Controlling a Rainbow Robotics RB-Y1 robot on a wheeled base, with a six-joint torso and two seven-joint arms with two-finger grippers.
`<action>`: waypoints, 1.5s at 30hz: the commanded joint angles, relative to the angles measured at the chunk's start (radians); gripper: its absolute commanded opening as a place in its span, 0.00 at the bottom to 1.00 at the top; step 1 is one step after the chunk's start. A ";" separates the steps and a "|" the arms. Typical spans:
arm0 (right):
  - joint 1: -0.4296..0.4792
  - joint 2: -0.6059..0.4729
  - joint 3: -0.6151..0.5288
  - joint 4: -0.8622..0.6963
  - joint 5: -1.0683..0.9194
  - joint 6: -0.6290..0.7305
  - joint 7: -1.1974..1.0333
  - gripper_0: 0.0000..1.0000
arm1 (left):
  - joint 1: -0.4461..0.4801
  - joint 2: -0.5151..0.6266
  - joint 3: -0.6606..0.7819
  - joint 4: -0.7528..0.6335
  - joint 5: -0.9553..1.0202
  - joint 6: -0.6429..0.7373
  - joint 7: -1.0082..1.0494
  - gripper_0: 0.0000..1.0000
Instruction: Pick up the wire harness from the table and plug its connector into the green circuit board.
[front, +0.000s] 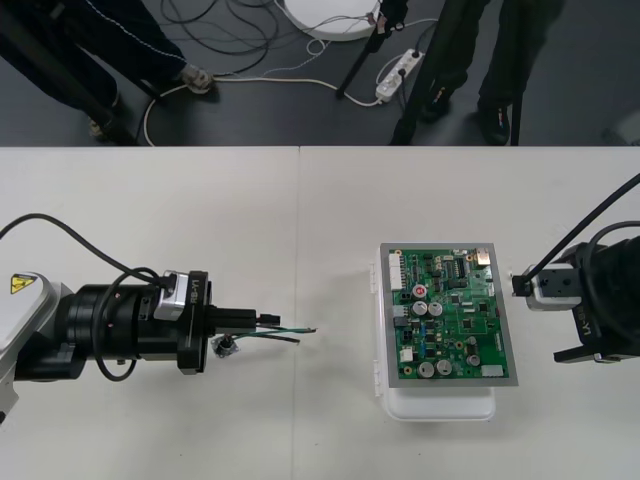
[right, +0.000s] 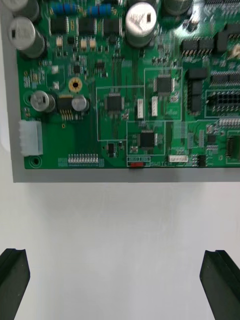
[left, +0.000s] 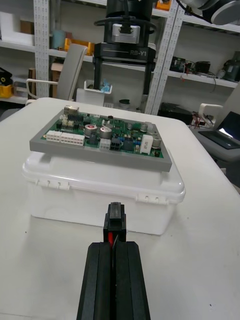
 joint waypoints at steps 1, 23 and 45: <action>-0.028 0.004 0.087 -0.029 0.069 0.007 -0.108 1.00 | -0.031 -0.060 0.009 0.077 -0.016 -0.064 -0.083 0.00; -0.128 0.043 0.294 -0.034 0.327 0.007 -0.269 1.00 | -0.215 -0.224 -0.042 0.333 -0.083 -0.070 -0.302 0.00; -0.152 0.100 0.357 0.006 0.456 0.052 -0.256 1.00 | -0.279 -0.246 -0.172 0.332 -0.005 -0.012 -0.267 0.00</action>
